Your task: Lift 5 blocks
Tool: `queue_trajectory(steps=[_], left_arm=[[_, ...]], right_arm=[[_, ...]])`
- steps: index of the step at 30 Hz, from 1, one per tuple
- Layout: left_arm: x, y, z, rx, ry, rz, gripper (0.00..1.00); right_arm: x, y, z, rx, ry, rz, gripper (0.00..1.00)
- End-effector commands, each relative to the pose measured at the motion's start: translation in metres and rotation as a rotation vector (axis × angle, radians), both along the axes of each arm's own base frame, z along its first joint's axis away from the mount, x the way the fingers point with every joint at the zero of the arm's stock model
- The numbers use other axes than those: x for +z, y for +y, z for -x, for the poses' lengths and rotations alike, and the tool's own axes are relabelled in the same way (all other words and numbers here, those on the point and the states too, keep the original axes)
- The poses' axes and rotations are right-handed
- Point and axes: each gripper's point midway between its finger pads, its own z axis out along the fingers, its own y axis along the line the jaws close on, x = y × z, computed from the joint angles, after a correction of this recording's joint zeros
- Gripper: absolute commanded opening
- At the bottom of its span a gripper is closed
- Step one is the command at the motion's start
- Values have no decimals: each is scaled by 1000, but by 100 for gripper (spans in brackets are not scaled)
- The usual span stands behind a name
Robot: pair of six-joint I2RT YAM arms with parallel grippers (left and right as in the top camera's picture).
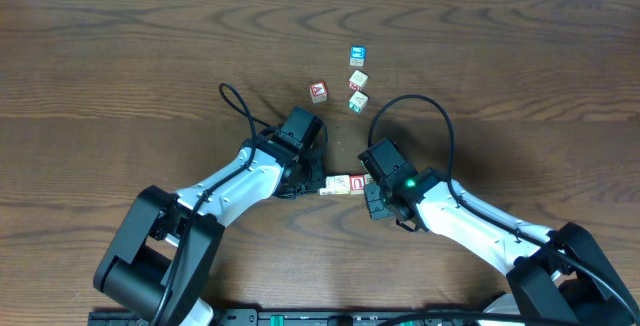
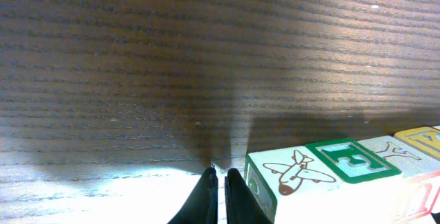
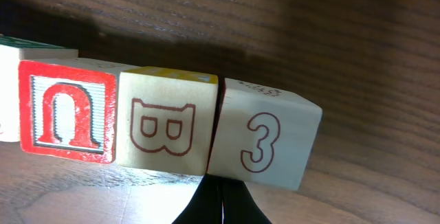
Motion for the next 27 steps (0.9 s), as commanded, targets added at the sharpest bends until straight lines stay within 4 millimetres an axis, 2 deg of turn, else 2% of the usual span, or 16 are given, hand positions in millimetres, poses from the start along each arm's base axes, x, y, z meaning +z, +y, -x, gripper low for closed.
queue_trajectory(steps=[1, 6, 12, 15, 18, 21, 24, 27], left_arm=[[-7, 3, 4, 3, 24, -8, 8], [-7, 3, 4, 3, 24, -8, 7], [-7, 3, 4, 3, 24, -8, 7], [-7, 3, 4, 3, 24, -8, 8], [-7, 3, 4, 3, 24, -8, 8], [-7, 3, 4, 3, 24, -8, 7], [-7, 3, 4, 3, 24, -8, 7], [-6, 1, 2, 3, 13, -2, 8]], right_arm=[[-2, -3, -2, -15, -5, 14, 1], [-2, -3, 0, -13, 4, 13, 1], [-5, -5, 14, -56, 74, -1, 1], [-7, -12, 20, -116, 100, 18, 1], [-6, -38, 22, -263, 79, 114, 1], [-5, -49, 15, -319, 54, 133, 1], [-4, -57, 0, -351, 34, 102, 1], [-2, -44, -19, -219, 40, -19, 1]])
